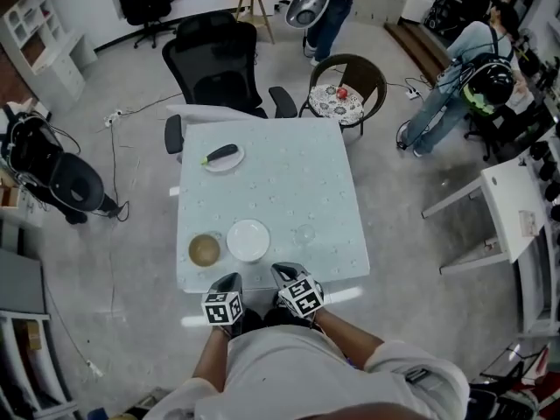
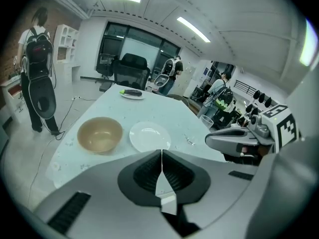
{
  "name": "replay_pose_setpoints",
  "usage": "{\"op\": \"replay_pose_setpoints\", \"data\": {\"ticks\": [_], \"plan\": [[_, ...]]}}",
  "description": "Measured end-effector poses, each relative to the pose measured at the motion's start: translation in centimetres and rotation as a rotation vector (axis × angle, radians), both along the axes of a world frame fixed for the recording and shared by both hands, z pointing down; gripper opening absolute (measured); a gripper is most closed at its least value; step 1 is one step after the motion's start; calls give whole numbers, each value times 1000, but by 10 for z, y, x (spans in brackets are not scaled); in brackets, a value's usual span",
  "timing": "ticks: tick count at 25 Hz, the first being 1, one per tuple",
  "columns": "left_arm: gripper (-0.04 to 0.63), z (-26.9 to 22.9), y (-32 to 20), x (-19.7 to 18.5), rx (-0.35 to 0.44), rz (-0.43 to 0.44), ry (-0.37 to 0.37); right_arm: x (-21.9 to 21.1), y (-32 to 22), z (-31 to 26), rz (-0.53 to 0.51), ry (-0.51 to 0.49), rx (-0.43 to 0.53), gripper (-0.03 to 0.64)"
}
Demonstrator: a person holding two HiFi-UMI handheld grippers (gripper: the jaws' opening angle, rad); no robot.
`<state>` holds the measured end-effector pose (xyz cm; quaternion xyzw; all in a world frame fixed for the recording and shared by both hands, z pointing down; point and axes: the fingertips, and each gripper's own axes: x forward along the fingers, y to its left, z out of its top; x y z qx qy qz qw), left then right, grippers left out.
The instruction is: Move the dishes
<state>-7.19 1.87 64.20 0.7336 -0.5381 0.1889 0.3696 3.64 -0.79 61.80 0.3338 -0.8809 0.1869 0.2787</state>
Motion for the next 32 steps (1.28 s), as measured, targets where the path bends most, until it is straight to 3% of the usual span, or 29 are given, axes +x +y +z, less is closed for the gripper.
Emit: {"op": "replay_pose_setpoints", "data": {"ticks": [4,7,10,19,24,32], "plan": [[23,-34,-5,-6,139,0,29,-12,6,-20,57,-16,58,-2],[21,-72,-12,-9,258,71,-20,-21,4,-42,131,-40,110,-2],[21,-114,-17,-28,361,71,-31,-35,-1,-76,192,-70,186,-2],[21,-215,-26,-56,587,84,-28,-51,-14,-180,252,-56,436,-2],[21,-245,-34,-60,659,64,-41,-56,-17,-216,246,-77,508,-2],[21,-249,-45,-71,683,22,-75,-40,-28,-232,272,-90,556,-2]]}}
